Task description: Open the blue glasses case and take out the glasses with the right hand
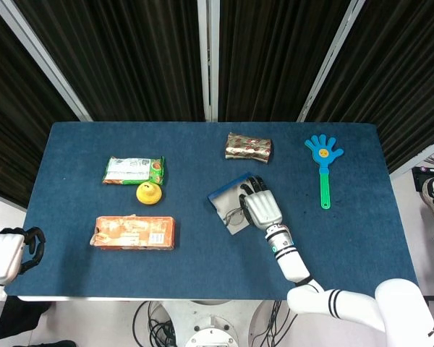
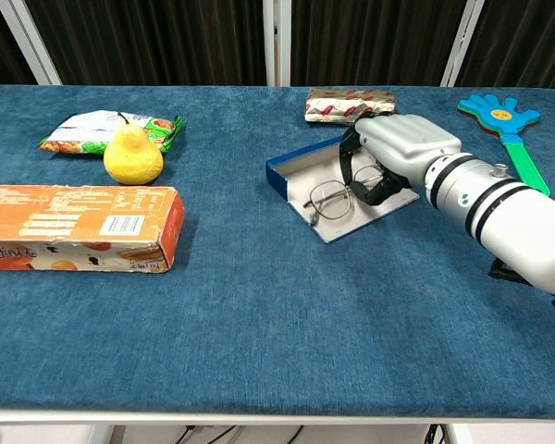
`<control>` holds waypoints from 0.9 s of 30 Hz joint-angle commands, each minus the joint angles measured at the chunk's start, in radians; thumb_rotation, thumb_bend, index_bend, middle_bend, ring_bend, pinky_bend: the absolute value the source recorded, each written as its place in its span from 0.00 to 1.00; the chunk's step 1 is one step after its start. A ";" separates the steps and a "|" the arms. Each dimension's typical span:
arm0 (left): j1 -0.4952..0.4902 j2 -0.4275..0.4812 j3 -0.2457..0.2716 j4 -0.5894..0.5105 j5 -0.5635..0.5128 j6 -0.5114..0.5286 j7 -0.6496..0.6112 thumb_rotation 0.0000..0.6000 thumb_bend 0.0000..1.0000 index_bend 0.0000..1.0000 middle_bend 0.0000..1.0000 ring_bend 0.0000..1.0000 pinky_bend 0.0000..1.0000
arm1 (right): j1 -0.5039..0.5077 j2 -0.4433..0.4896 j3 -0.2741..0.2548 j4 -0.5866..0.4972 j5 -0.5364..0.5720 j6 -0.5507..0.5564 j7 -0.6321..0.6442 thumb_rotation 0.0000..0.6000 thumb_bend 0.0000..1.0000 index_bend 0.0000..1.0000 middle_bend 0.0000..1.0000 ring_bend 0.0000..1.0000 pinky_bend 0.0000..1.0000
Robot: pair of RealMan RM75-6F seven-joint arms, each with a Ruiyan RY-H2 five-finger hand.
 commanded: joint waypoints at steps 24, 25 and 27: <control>0.001 -0.003 -0.001 0.001 -0.002 0.003 0.007 1.00 0.36 0.69 0.69 0.52 0.48 | 0.006 0.178 -0.151 -0.294 -0.396 -0.060 0.105 1.00 0.40 0.57 0.18 0.00 0.00; 0.001 -0.003 -0.001 0.001 -0.002 0.003 0.007 1.00 0.36 0.69 0.69 0.52 0.48 | 0.008 0.178 -0.156 -0.298 -0.395 -0.072 0.093 1.00 0.37 0.52 0.17 0.00 0.00; 0.001 -0.003 -0.001 0.001 -0.001 0.003 0.005 1.00 0.36 0.69 0.69 0.52 0.48 | 0.009 0.180 -0.161 -0.304 -0.388 -0.088 0.069 1.00 0.34 0.36 0.15 0.00 0.00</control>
